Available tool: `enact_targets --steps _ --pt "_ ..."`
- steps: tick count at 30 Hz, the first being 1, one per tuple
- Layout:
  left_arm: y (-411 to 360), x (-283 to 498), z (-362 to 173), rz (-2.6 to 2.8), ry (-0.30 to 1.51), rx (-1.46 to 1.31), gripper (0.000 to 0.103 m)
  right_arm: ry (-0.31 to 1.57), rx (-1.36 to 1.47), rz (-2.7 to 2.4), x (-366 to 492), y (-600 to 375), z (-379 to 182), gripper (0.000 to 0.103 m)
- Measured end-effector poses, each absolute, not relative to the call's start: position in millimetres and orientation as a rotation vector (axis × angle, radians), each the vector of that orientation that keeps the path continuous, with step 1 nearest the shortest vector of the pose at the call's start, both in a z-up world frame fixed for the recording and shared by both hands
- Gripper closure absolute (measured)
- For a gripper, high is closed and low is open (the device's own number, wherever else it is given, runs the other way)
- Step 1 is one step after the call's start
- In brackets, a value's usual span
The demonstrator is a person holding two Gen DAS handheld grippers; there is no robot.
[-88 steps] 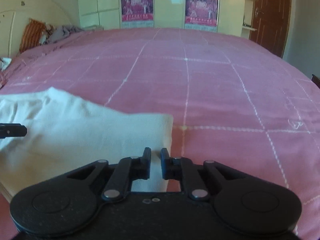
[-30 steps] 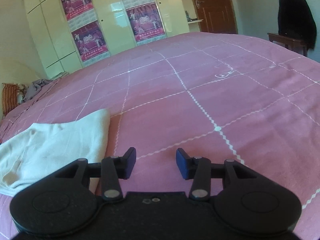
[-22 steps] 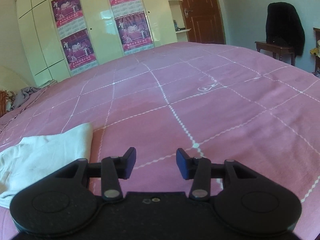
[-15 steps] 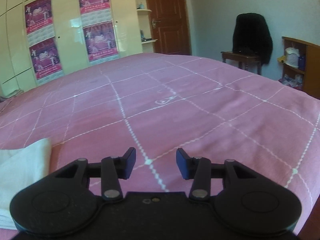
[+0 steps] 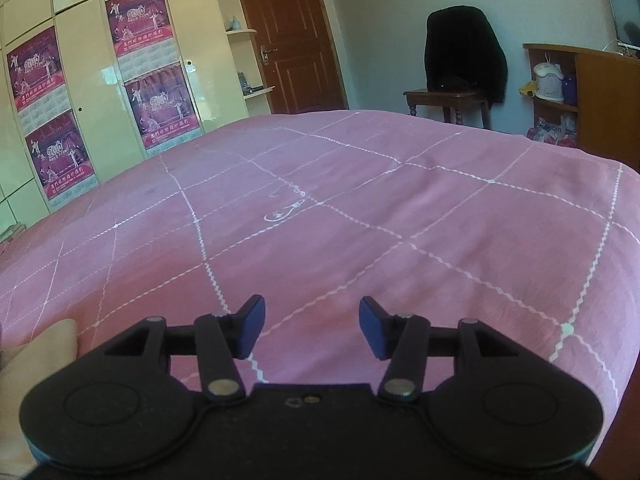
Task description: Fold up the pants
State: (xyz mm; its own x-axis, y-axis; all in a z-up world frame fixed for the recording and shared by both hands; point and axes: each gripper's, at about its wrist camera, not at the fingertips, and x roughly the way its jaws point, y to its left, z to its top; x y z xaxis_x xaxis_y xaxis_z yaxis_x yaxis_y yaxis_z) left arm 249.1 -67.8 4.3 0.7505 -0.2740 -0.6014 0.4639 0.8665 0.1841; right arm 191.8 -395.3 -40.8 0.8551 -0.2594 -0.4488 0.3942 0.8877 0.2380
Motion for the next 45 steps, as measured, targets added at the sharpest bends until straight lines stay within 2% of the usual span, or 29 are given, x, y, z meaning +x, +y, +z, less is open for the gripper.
enact_targets --steps 3,5,6,7,8,9,10,13,18,23,25,27,34,37,39,41,44,45 --pt "-93 241 -1 -0.429 0.649 0.408 0.084 0.424 0.341 -0.338 190 -395 -41 0.050" --pt "-104 238 -4 -0.441 0.675 0.449 0.075 0.424 0.352 -0.331 190 -396 -41 0.050" --pt "-111 233 -3 -0.461 0.662 0.456 0.063 0.425 0.357 -0.328 190 -396 -41 0.050" --pt "-116 228 0 -0.491 0.652 0.442 0.044 0.424 0.364 -0.325 190 -397 -42 0.050" --pt "-118 224 3 -0.541 0.646 0.401 0.034 0.424 0.372 -0.323 189 -397 -42 0.049" --pt "-119 221 5 -0.584 0.645 0.343 0.019 0.424 0.379 -0.323 189 -398 -42 0.049" --pt "-118 219 8 -0.589 0.639 0.299 0.017 0.423 0.387 -0.324 189 -399 -42 0.049" --pt "-99 204 21 -0.563 0.559 0.155 0.017 0.409 0.402 -0.323 185 -400 -42 0.049" --pt "-12 159 45 -0.316 0.427 -0.035 0.017 0.357 0.431 -0.296 170 -398 -37 0.049" --pt "93 99 24 -0.101 0.427 -0.111 0.017 0.349 0.365 -0.227 155 -374 -26 0.049" --pt "122 82 9 -0.063 0.455 -0.129 0.017 0.369 0.370 -0.167 148 -359 -22 0.046" --pt "133 74 -7 -0.058 0.484 -0.137 0.017 0.410 0.397 -0.079 145 -340 -22 0.035" --pt "106 109 -28 -0.069 0.508 -0.034 0.017 0.513 0.420 0.174 161 -255 -14 0.034" --pt "112 121 -29 -0.074 0.508 -0.039 0.017 0.574 0.481 0.213 175 -236 -16 0.028" --pt "120 128 -34 -0.072 0.520 -0.074 0.017 0.599 0.531 0.222 185 -229 -17 0.021" --pt "122 131 -36 -0.081 0.518 -0.090 0.017 0.649 0.592 0.226 200 -224 -25 0.021" --pt "120 142 -40 -0.081 0.516 -0.094 0.017 0.721 0.637 0.190 221 -218 -36 0.024" --pt "120 145 -42 -0.062 0.527 -0.091 0.017 0.727 0.608 0.178 225 -214 -35 0.050"
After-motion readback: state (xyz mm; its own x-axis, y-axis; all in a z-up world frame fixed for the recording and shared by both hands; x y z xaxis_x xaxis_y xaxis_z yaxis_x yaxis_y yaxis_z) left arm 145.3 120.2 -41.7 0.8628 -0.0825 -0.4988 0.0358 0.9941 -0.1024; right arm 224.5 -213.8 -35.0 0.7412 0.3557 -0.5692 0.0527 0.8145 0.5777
